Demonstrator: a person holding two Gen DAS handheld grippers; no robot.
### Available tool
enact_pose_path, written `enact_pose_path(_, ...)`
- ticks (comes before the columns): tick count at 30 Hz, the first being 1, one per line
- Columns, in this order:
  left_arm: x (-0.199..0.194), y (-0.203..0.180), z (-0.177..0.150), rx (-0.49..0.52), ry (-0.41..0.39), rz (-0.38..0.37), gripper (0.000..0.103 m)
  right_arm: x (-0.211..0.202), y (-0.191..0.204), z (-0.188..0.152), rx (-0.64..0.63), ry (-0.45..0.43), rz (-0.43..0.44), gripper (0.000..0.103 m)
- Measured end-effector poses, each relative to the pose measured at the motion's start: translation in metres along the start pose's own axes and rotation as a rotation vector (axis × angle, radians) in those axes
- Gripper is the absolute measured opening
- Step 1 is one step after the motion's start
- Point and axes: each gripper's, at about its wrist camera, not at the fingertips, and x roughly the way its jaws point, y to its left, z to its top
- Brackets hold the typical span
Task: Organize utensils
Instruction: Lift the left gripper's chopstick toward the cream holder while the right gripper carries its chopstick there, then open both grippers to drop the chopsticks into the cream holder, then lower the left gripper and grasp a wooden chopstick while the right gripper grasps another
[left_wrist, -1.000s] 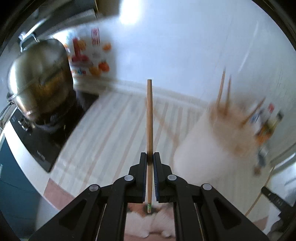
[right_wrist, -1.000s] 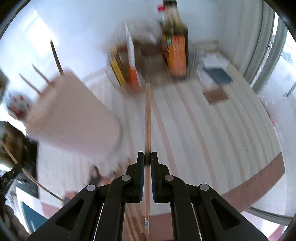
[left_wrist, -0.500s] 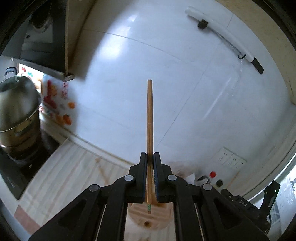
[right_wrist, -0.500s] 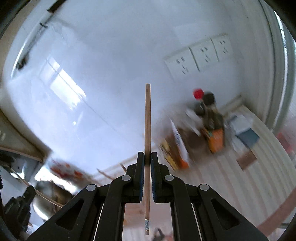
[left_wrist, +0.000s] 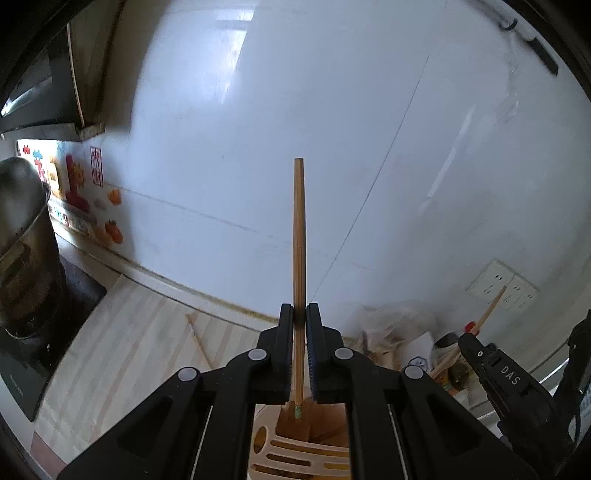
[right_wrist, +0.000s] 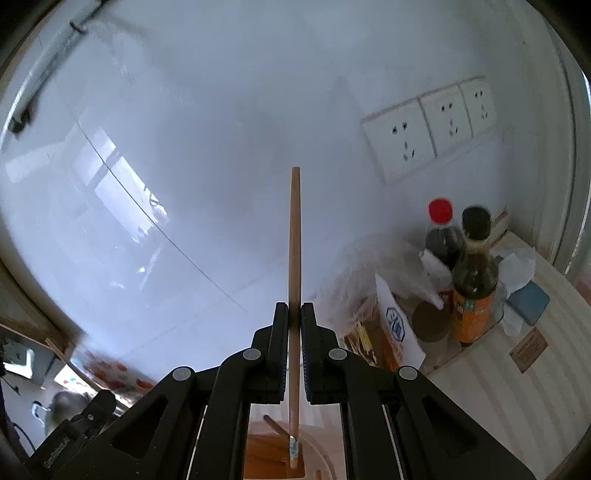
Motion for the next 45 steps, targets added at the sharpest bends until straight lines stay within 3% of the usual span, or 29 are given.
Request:
enact_pose_path(6,0.006,0.001,-0.007,0.020,0.034,0.009,0.005,0.011,-0.004,-0.016,-0.003,0.024,0.020,0.007)
enact_pose_path(10,0.001,0.002,-0.004,0.017,0.092,-0.026,0.009,0.008,0.000,-0.024,-0.035,0.077,0.076,0.008)
enact_pose_path(11,-0.004,0.002,-0.002,0.023,0.102,-0.035,0.015,0.007,0.002,-0.025,-0.044,0.097,0.089,0.009)
enact_pose_path(12,-0.010,0.002,-0.001,0.025,0.100,-0.025,0.031,0.005,0.004,-0.026,-0.059,0.128,0.100,0.016)
enact_pose_path(13,-0.018,0.004,0.001,0.026,0.091,0.004,0.045,0.002,0.004,-0.026,-0.059,0.149,0.109,0.034)
enact_pose_path(14,-0.024,0.005,0.002,0.028,0.088,0.015,0.076,-0.001,0.002,-0.026,-0.052,0.157,0.119,0.043)
enact_pose_path(15,-0.031,0.008,0.002,0.027,0.070,0.019,0.089,-0.009,0.000,-0.026,-0.044,0.160,0.134,0.055)
enact_pose_path(17,-0.048,0.017,0.002,0.032,0.032,0.052,0.091,-0.023,-0.005,-0.024,-0.045,0.152,0.135,0.057)
enact_pose_path(19,-0.057,0.025,-0.002,0.060,0.038,0.099,0.103,-0.042,-0.013,-0.022,-0.051,0.147,0.115,0.057)
enact_pose_path(21,-0.061,0.032,-0.011,0.083,0.043,0.166,0.103,-0.056,-0.023,-0.021,-0.052,0.146,0.099,0.059)
enact_pose_path(25,-0.057,0.051,-0.042,0.133,0.089,0.265,0.103,-0.080,-0.048,-0.035,-0.048,0.130,0.055,0.080)
enact_pose_path(27,-0.048,0.061,-0.060,0.143,0.139,0.302,0.103,-0.082,-0.062,-0.046,-0.060,0.147,0.014,0.080)
enact_pose_path(33,-0.005,0.090,-0.139,0.173,0.345,0.379,0.103,-0.048,-0.098,-0.113,-0.107,0.414,-0.090,0.079)
enact_pose_path(35,0.012,0.096,-0.171,0.209,0.425,0.403,0.103,-0.033,-0.109,-0.142,-0.125,0.511,-0.112,0.073)
enact_pose_path(39,0.037,0.109,-0.225,0.241,0.591,0.422,0.103,-0.004,-0.133,-0.206,-0.141,0.708,-0.144,0.051)
enact_pose_path(45,0.051,0.110,-0.266,0.260,0.694,0.418,0.103,0.013,-0.148,-0.254,-0.160,0.830,-0.174,0.035)
